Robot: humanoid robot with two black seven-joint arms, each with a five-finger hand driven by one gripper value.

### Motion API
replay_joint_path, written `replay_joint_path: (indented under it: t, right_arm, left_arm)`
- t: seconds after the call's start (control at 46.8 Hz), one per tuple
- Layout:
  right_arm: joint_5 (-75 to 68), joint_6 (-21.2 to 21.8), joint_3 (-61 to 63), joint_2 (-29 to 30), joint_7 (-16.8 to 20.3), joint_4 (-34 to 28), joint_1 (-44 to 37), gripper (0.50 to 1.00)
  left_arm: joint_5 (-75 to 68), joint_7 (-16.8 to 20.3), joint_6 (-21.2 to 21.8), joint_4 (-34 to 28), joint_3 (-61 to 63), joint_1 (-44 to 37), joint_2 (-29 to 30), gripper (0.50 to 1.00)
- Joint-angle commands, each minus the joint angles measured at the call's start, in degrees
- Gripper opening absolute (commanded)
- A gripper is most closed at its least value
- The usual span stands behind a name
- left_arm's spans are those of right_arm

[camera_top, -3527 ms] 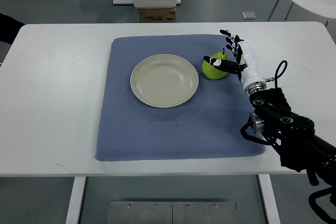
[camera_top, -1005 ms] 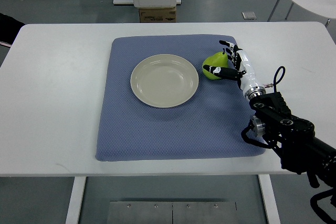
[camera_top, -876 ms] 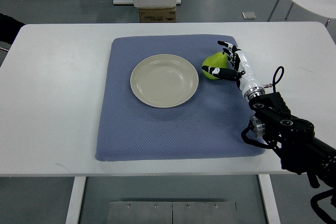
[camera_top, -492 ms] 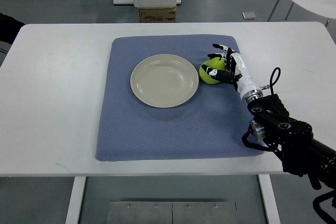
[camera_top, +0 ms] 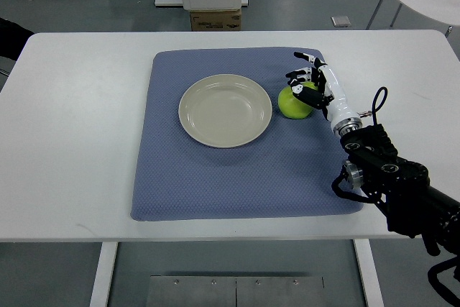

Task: Place pear on plate with right hand
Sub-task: 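Close the right hand fingers to grasp the pear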

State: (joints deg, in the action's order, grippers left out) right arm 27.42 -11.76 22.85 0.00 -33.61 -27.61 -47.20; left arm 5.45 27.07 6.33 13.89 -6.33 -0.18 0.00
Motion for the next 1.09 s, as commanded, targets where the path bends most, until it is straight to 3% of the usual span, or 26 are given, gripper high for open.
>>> replay_joint_path:
  t: [0.0, 0.321, 0.406, 0.492, 0.577, 0.663, 1.069]
  right_arm:
    - [0.0, 0.0, 0.0, 0.0, -0.2, 0.0, 0.0, 0.500]
    - [0.0, 0.0, -0.2, 0.0, -1.1, -0.3, 0.4, 0.504]
    - [0.0, 0.0, -0.2, 0.0, -1.0, -0.3, 0.4, 0.600]
    - [0.0, 0.0, -0.2, 0.0, -1.0, -0.3, 0.4, 0.857]
    - [0.0, 0.0, -0.2, 0.0, -1.0, -0.3, 0.4, 0.939]
    - [0.0, 0.0, -0.4, 0.0, -1.0, -0.3, 0.5, 0.985]
    - [0.1, 0.0, -4.2, 0.0, -1.4, -0.2, 1.1, 0.981]
  left_arm:
    - [0.0, 0.0, 0.0, 0.0, 0.0, 0.0, 0.0, 1.000]
    - [0.0, 0.0, 0.0, 0.0, 0.0, 0.0, 0.0, 1.000]
    - [0.0, 0.0, 0.0, 0.0, 0.0, 0.0, 0.0, 1.000]
    - [0.0, 0.0, 0.0, 0.0, 0.0, 0.0, 0.0, 1.000]
    - [0.0, 0.0, 0.0, 0.0, 0.0, 0.0, 0.0, 1.000]
    - [0.0, 0.0, 0.0, 0.0, 0.0, 0.0, 0.0, 1.000]
    - [0.0, 0.0, 0.0, 0.0, 0.0, 0.0, 0.0, 1.000]
